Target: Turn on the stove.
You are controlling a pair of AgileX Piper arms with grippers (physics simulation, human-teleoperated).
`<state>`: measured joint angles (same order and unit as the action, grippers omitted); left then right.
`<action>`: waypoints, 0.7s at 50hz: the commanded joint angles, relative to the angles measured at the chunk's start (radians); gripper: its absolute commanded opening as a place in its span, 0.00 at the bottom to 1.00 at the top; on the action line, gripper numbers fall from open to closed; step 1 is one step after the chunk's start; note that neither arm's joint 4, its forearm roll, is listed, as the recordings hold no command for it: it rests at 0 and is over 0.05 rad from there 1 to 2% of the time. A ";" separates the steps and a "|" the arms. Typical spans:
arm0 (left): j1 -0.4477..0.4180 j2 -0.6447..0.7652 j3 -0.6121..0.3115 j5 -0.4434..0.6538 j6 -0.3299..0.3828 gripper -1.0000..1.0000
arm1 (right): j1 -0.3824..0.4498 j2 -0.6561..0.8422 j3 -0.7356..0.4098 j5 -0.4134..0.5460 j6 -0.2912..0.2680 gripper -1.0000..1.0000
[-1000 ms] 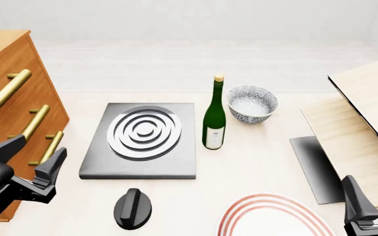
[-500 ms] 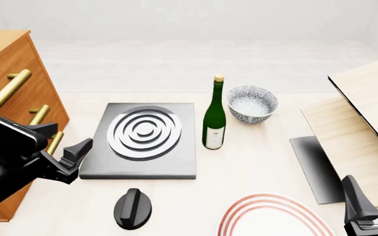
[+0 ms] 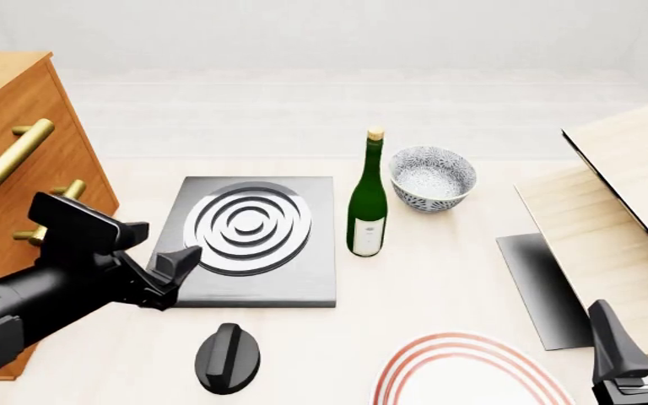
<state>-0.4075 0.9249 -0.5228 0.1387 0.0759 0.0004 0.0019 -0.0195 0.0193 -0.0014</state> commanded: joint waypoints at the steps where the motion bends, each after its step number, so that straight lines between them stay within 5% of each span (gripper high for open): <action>1: -0.033 0.066 0.030 -0.064 -0.029 1.00 | 0.000 -0.001 -0.003 0.004 0.001 1.00; 35: -0.069 0.186 0.132 -0.225 -0.125 1.00 | 0.000 0.003 0.010 -0.013 0.001 1.00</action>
<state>-0.4555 1.0665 -0.4205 -0.0363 -0.0202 0.0003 0.0043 -0.0119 0.0096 -0.0006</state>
